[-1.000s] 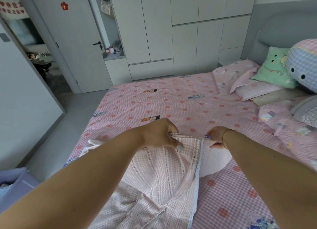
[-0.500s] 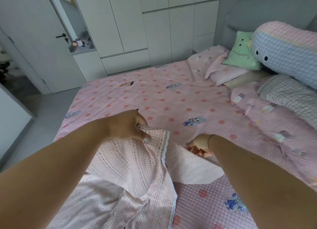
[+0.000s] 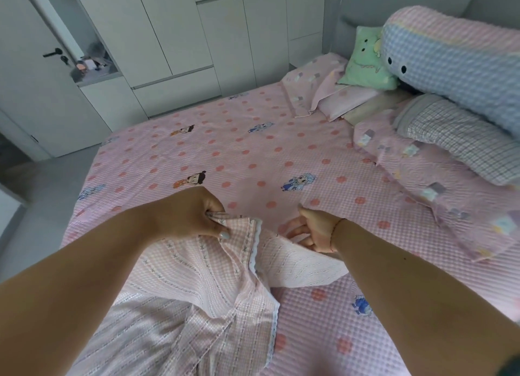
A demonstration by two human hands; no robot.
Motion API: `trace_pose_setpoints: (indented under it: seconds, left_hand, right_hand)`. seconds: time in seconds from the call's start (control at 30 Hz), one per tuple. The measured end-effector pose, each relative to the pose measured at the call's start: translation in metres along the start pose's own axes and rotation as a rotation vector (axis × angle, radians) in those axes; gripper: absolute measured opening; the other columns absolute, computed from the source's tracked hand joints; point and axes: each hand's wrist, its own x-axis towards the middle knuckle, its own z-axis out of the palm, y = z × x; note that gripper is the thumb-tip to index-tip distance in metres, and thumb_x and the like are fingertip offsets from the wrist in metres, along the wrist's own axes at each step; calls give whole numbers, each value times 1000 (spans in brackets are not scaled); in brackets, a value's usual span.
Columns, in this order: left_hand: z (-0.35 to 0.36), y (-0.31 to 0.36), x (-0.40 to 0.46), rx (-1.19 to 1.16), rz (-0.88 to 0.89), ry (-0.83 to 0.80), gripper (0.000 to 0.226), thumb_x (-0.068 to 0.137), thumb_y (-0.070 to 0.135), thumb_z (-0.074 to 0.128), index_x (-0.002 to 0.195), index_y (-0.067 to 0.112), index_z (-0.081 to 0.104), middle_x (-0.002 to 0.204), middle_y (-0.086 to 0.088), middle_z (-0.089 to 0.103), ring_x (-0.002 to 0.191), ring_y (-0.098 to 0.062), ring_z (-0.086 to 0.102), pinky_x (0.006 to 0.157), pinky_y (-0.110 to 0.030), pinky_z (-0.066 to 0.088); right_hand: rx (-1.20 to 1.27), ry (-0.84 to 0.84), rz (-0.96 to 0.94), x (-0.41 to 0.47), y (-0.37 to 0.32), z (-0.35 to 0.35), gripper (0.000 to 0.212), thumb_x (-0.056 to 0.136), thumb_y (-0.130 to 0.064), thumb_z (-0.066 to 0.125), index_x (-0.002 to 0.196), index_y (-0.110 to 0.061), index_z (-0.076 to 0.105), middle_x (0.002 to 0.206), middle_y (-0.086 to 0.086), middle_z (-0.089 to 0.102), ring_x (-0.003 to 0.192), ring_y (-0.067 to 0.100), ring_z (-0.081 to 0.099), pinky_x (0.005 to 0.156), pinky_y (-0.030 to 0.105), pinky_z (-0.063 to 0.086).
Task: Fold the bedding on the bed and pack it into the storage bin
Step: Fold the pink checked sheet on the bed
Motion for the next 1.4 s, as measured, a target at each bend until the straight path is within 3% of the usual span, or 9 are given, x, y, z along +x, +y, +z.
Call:
trace_pose_setpoints:
  seconds: [0.27, 0.4, 0.57, 0.67, 0.93, 1.07, 1.17, 1.3, 1.4]
  left_hand:
    - [54, 13, 14, -10, 11, -101, 35, 77, 31, 79, 73, 0, 64, 50, 4, 44, 45, -6, 37, 46, -16, 29]
    - [70, 19, 12, 0, 54, -154, 41, 79, 25, 79, 51, 18, 50, 39, 13, 39, 37, -2, 35, 43, -11, 28]
    - [91, 16, 19, -7, 36, -230, 35, 79, 28, 78, 55, 17, 55, 43, 12, 43, 38, -2, 34, 43, -12, 28]
    - [101, 7, 24, 24, 49, -273, 29, 78, 32, 78, 64, 13, 61, 64, -11, 57, 47, -3, 39, 51, -20, 35]
    - [111, 4, 42, 88, 80, -327, 31, 74, 39, 79, 55, 30, 56, 62, -1, 52, 56, -8, 46, 61, -32, 47]
    - [108, 12, 47, 87, 91, -337, 39, 75, 39, 79, 53, 25, 51, 54, 5, 41, 49, -5, 36, 49, -20, 33]
    - [108, 17, 50, 78, 80, -334, 41, 76, 37, 79, 47, 32, 50, 45, 10, 37, 44, -5, 34, 45, -15, 26]
    - [111, 13, 53, 47, 10, -255, 43, 78, 35, 78, 47, 26, 50, 40, 12, 38, 39, -3, 34, 42, -14, 25]
    - [108, 8, 59, -32, -61, -167, 38, 80, 33, 77, 60, 9, 54, 45, 10, 36, 38, -4, 30, 42, -15, 27]
  right_hand:
    - [44, 59, 41, -5, 40, -3, 76, 92, -69, 22, 121, -8, 56, 119, 10, 59, 98, 25, 61, 81, 34, 45]
    - [207, 82, 111, 2, 78, -10, 77, 91, -68, 27, 117, -2, 56, 88, 8, 60, 58, 15, 46, 54, 28, 42]
    - [217, 407, -13, 17, 103, -27, 61, 94, -59, 40, 89, -2, 62, 84, 14, 65, 73, 23, 64, 70, 32, 55]
    - [219, 504, -28, 21, 106, -52, 59, 95, -55, 41, 77, -2, 62, 75, 13, 65, 66, 24, 65, 71, 34, 55]
    - [-21, 373, 278, 11, 147, -57, 40, 98, -30, 47, 91, 7, 61, 86, 19, 61, 82, 31, 61, 86, 43, 54]
    - [-45, 409, 228, 10, 147, -55, 38, 96, -35, 50, 108, -2, 64, 100, 14, 60, 78, 23, 58, 64, 30, 51]
    - [-128, 419, 227, 14, 140, -53, 44, 97, -44, 43, 115, -6, 58, 88, 6, 58, 67, 18, 54, 55, 26, 46]
    - [-324, 539, -66, 18, 115, -37, 62, 95, -52, 41, 110, 4, 63, 85, 11, 60, 78, 24, 56, 78, 38, 48]
    - [-92, 349, -460, -10, 69, -7, 58, 87, -60, 41, 97, -9, 67, 80, -1, 58, 75, 12, 54, 72, 20, 42]
